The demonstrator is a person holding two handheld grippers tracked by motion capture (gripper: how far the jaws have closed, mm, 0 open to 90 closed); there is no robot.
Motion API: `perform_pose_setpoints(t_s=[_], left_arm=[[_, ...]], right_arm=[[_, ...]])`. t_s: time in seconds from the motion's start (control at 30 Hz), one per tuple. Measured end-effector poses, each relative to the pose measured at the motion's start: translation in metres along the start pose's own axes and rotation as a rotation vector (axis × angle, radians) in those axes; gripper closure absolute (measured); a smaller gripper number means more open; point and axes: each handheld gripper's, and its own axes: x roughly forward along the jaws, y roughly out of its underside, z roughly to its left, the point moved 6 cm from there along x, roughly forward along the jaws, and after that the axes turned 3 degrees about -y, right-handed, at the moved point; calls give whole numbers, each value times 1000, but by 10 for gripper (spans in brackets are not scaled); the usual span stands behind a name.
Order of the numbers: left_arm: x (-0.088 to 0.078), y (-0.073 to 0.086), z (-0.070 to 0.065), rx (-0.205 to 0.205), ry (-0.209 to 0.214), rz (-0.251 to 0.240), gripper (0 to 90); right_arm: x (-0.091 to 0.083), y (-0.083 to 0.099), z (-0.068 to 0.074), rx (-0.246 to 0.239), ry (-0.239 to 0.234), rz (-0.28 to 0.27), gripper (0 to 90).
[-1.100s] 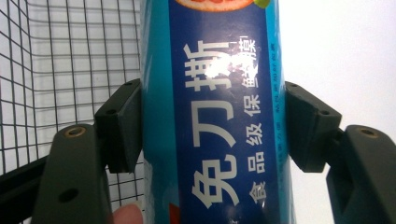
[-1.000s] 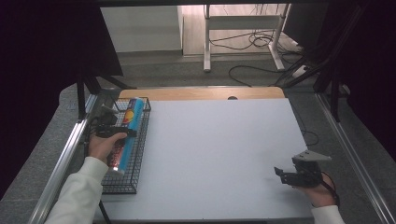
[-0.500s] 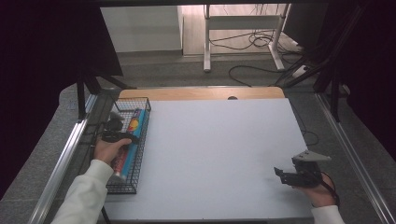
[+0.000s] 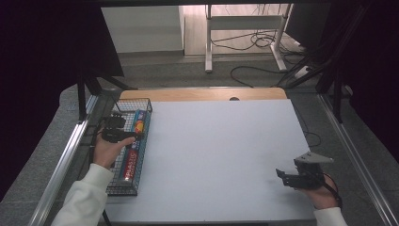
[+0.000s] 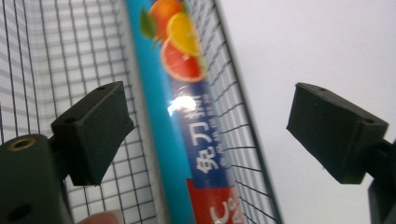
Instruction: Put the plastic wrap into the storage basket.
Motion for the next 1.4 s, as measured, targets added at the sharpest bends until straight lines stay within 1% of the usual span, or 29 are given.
perform_pose_setpoints(t_s=[0.1, 0.13, 0.17, 0.2, 0.23, 0.3, 0.37, 0.4, 0.47, 0.53, 0.57, 0.63, 0.7, 0.73, 0.87, 1.0, 1.1, 1.33, 1.4], left_arm=[[-14, 1, -7, 36, 39, -58, 143], [-19, 2, -9, 45, 43, -87, 164], [-24, 4, -12, 52, 37, -112, 178], [-27, 7, -16, 67, 39, -125, 184], [-30, 10, -21, 78, 54, -129, 182], [-33, 18, -31, 107, 77, -135, 183], [-35, 26, -42, 153, 96, -124, 187], [-35, 30, -48, 172, 110, -117, 190], [-35, 41, -61, 220, 138, -87, 190], [-34, 51, -74, 252, 164, -75, 190], [-32, 55, -79, 269, 183, -69, 189], [-30, 64, -90, 289, 206, -60, 190], [-27, 71, -97, 304, 226, -53, 190], [-25, 74, -101, 308, 233, -53, 189], [-20, 82, -110, 327, 259, -42, 190], [-15, 86, -113, 333, 260, -32, 192], [-15, 85, -113, 329, 263, -41, 193], [-15, 87, -114, 343, 260, -45, 195], [-16, 88, -115, 349, 266, -43, 199]], right_arm=[[0, 0, 1, -7, -5, -5, 189], [0, 0, 2, -10, -6, -6, 188], [0, 0, 3, -11, -8, -7, 187], [0, -1, 3, -16, -8, -8, 186], [-1, -1, 4, -16, -10, -10, 186], [-2, -1, 5, -17, -9, -12, 185], [-3, -1, 5, -18, -5, -15, 186], [-3, -2, 6, -18, -5, -18, 185], [-3, -3, 7, -26, -6, -22, 186], [-3, -4, 9, -33, -10, -23, 185], [-3, -5, 10, -37, -13, -24, 185], [-2, -6, 13, -49, -21, -25, 185], [-2, -6, 14, -51, -23, -25, 184], [-2, -6, 15, -59, -26, -24, 185], [-1, -6, 18, -71, -31, -26, 184], [-1, -7, 19, -78, -33, -30, 184], [-2, -8, 19, -81, -34, -39, 183], [-3, -8, 20, -86, -39, -45, 182], [-3, -8, 21, -84, -44, -48, 181]])
